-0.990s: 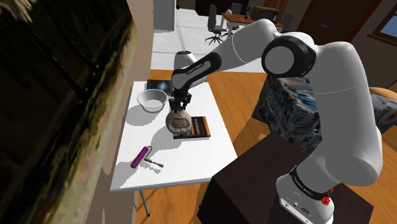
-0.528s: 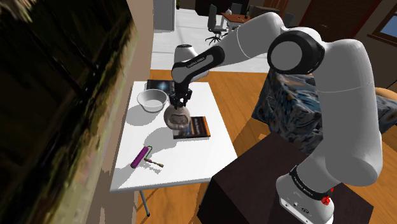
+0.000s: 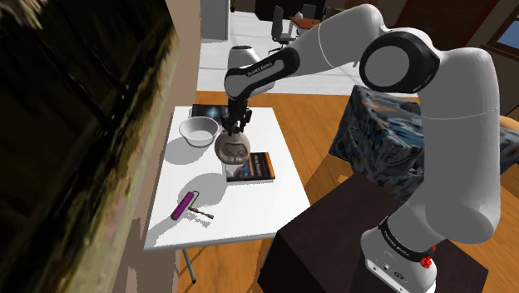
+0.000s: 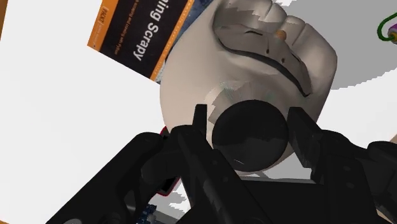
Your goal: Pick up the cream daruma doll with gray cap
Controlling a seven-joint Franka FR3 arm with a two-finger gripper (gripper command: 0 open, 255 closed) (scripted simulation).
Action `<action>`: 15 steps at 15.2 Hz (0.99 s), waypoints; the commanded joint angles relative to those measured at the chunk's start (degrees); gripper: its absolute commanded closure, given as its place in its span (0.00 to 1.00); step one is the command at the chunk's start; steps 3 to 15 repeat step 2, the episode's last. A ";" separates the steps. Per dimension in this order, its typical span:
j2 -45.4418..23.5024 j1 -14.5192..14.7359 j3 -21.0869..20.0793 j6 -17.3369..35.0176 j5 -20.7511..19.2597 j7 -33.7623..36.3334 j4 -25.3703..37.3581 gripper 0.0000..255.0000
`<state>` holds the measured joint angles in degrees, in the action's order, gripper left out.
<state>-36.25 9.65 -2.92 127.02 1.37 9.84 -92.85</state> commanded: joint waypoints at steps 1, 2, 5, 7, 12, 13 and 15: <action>0.61 -0.02 -0.01 -0.65 0.01 0.02 0.18 1.00; 0.60 -0.02 -0.01 -0.66 0.01 0.02 0.19 1.00; 0.60 -0.02 -0.01 -0.66 0.01 0.02 0.19 1.00; 0.60 -0.02 -0.01 -0.66 0.01 0.02 0.19 1.00; 0.60 -0.02 -0.01 -0.66 0.01 0.02 0.19 1.00; 0.60 -0.02 -0.01 -0.66 0.01 0.02 0.19 1.00; 0.60 -0.02 -0.01 -0.66 0.01 0.02 0.19 1.00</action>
